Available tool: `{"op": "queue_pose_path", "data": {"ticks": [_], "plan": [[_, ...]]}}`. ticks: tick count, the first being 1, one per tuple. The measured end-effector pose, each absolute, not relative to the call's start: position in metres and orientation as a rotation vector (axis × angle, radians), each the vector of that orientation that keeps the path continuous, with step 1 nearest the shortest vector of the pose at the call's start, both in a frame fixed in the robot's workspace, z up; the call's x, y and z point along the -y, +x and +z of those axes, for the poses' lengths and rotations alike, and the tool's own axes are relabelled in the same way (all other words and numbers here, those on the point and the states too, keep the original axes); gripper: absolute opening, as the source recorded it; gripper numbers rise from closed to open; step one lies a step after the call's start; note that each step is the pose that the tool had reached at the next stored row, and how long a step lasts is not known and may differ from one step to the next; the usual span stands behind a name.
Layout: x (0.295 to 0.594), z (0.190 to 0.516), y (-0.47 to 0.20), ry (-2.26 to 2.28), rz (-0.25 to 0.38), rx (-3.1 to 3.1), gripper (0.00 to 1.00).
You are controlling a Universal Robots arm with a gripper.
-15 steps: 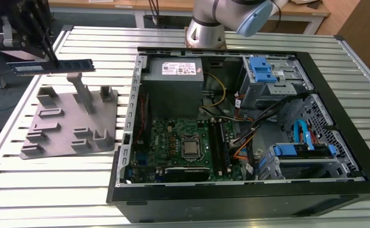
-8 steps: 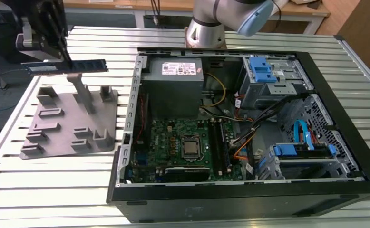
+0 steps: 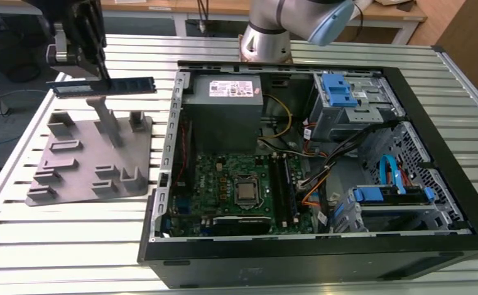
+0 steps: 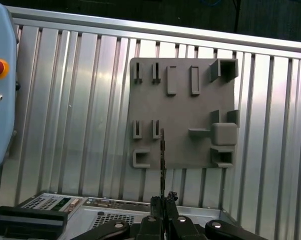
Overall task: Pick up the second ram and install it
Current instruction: 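Pick up the second ram and move it above second insertion slot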
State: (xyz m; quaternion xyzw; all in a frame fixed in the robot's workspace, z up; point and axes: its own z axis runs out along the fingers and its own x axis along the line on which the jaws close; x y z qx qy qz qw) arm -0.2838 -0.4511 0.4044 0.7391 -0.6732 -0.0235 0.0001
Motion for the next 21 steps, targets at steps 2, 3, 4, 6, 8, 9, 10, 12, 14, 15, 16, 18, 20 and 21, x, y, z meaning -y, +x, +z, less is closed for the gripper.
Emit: {"op": "queue_pose_path", "data": {"ticks": [2, 3, 4, 6, 8, 9, 10, 12, 14, 15, 16, 18, 20, 21], "plan": [[0.451, 0.404, -0.279, 2.322, -0.074, 2.115, 0.14], [0.451, 0.404, -0.276, 2.322, -0.074, 2.115, 0.14], [0.451, 0.404, -0.274, 2.322, -0.074, 2.115, 0.14], [0.451, 0.404, -0.269, 2.322, -0.074, 2.115, 0.14], [0.451, 0.404, -0.264, 2.322, -0.074, 2.115, 0.14], [0.451, 0.404, -0.262, 2.322, -0.074, 2.115, 0.14], [0.451, 0.404, -0.260, 2.322, -0.074, 2.115, 0.14], [0.451, 0.404, -0.255, 2.322, -0.074, 2.115, 0.14], [0.451, 0.404, -0.251, 2.322, -0.074, 2.115, 0.14], [0.451, 0.404, -0.249, 2.322, -0.074, 2.115, 0.14], [0.451, 0.404, -0.246, 2.322, -0.074, 2.115, 0.14], [0.451, 0.404, -0.242, 2.322, -0.074, 2.115, 0.14], [0.451, 0.404, -0.237, 2.322, -0.074, 2.115, 0.14], [0.451, 0.404, -0.234, 2.322, -0.074, 2.115, 0.14]]}}
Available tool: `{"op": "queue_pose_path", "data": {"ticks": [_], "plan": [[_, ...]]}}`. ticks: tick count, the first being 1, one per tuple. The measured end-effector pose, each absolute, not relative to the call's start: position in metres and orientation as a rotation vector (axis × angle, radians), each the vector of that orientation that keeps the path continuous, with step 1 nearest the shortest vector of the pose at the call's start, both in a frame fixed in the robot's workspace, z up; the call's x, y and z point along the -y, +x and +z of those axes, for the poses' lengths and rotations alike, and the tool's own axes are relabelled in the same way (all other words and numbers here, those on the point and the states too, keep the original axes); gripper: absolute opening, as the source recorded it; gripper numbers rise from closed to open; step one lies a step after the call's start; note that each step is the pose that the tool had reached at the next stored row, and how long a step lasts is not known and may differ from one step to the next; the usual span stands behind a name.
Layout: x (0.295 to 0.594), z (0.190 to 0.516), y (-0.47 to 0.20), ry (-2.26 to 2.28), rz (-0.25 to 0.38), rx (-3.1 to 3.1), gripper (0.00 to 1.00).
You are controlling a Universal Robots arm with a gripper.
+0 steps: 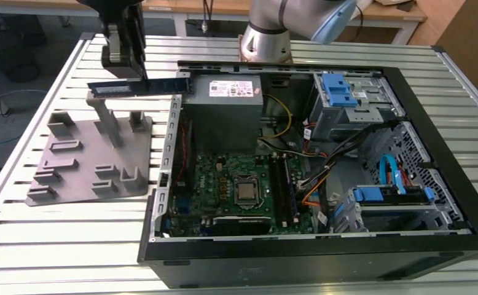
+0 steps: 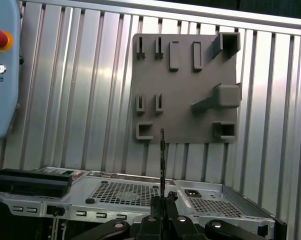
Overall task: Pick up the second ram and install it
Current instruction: 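Pick up the second ram and move it above second insertion slot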
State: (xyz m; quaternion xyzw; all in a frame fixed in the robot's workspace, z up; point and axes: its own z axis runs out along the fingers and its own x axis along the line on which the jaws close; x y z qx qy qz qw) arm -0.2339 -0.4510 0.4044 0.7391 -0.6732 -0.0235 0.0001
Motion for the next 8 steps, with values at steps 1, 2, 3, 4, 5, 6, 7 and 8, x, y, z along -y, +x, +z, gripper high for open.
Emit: {"op": "queue_pose_path", "data": {"ticks": [1, 2, 3, 4, 5, 6, 7, 8], "plan": [[0.451, 0.404, -0.231, 2.322, -0.074, 2.115, 0.14], [0.451, 0.404, -0.229, 2.322, -0.074, 2.115, 0.14], [0.451, 0.404, -0.226, 2.322, -0.074, 2.115, 0.14], [0.451, 0.404, -0.222, 2.322, -0.074, 2.115, 0.14], [0.451, 0.404, -0.218, 2.322, -0.074, 2.115, 0.14], [0.451, 0.404, -0.214, 2.322, -0.074, 2.115, 0.14], [0.451, 0.404, -0.211, 2.321, -0.074, 2.115, 0.14], [0.451, 0.404, -0.206, 2.321, -0.074, 2.115, 0.14]]}}
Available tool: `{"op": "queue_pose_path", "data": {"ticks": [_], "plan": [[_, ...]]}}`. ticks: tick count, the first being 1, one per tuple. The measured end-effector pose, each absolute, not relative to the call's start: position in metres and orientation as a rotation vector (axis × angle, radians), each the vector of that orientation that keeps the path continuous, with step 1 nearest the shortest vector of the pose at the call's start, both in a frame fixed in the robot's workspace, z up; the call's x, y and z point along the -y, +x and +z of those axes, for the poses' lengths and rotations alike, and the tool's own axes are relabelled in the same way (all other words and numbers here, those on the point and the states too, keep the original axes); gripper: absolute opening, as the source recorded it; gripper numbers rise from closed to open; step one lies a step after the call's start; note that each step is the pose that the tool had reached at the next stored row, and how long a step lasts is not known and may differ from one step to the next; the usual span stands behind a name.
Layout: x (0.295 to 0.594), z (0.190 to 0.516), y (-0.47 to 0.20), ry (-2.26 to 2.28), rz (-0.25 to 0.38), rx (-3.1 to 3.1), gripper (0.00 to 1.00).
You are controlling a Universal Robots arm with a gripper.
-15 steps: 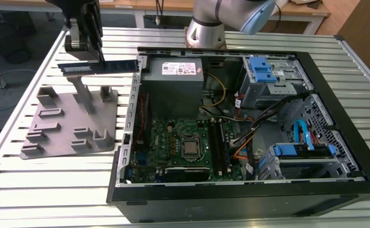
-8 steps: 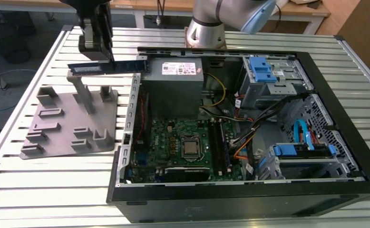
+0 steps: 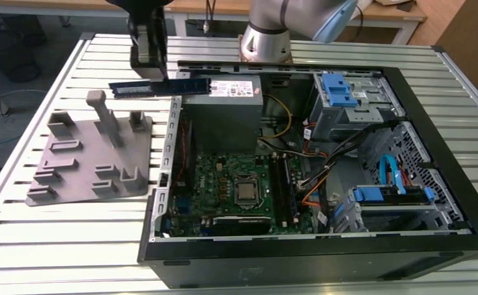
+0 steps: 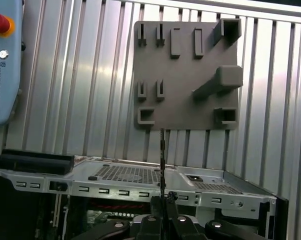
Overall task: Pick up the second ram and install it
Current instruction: 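Pick up the second ram and move it above second insertion slot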
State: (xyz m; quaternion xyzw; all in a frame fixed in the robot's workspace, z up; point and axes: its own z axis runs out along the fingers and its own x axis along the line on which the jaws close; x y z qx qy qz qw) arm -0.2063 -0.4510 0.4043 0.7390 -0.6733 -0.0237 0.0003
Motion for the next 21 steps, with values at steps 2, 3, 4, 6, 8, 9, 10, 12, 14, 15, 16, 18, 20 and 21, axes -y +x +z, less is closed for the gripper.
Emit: {"op": "queue_pose_path", "data": {"ticks": [2, 3, 4, 6, 8, 9, 10, 12, 14, 15, 16, 18, 20, 21], "plan": [[0.451, 0.404, -0.198, 2.321, -0.075, 2.114, 0.14], [0.451, 0.404, -0.195, 2.321, -0.075, 2.114, 0.14], [0.451, 0.404, -0.191, 2.321, -0.075, 2.114, 0.14], [0.451, 0.404, -0.183, 2.321, -0.075, 2.114, 0.14], [0.451, 0.404, -0.177, 2.321, -0.076, 2.114, 0.14], [0.451, 0.404, -0.173, 2.321, -0.076, 2.114, 0.14], [0.451, 0.404, -0.170, 2.321, -0.076, 2.114, 0.14], [0.451, 0.404, -0.164, 2.321, -0.076, 2.114, 0.14], [0.451, 0.404, -0.158, 2.321, -0.076, 2.114, 0.14], [0.451, 0.404, -0.155, 2.321, -0.076, 2.114, 0.14], [0.451, 0.404, -0.152, 2.321, -0.076, 2.114, 0.14], [0.451, 0.404, -0.145, 2.321, -0.076, 2.114, 0.14], [0.451, 0.404, -0.139, 2.321, -0.076, 2.114, 0.14], [0.451, 0.404, -0.136, 2.320, -0.076, 2.114, 0.14]]}}
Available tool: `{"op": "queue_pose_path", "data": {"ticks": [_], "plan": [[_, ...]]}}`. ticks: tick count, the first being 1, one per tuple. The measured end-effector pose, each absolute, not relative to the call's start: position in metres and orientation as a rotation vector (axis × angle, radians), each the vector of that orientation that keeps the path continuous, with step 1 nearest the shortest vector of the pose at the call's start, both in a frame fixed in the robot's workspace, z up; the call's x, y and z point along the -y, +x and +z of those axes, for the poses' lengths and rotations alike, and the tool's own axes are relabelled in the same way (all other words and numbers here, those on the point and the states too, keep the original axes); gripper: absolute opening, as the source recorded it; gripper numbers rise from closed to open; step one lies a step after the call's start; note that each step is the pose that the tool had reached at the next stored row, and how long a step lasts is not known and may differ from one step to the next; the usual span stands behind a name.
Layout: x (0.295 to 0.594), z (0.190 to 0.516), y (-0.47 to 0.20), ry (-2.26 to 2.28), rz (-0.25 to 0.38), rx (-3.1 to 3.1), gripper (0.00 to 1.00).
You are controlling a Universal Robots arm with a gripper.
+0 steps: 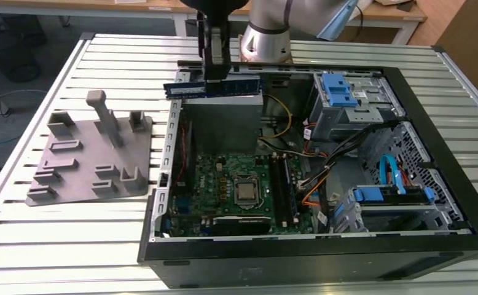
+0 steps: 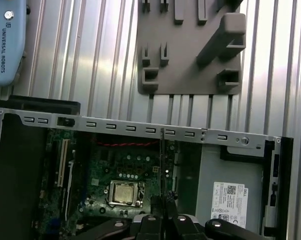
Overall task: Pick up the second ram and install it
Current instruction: 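Pick up the second ram and move it above second insertion slot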
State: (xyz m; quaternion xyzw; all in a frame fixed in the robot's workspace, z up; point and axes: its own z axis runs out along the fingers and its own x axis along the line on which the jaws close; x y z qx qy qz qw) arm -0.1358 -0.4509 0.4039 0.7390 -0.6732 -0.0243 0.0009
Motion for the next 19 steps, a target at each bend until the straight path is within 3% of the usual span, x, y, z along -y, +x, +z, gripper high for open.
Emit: {"op": "queue_pose_path", "data": {"ticks": [19], "plan": [[0.451, 0.402, -0.079, 2.318, -0.079, 2.114, 0.14]]}}
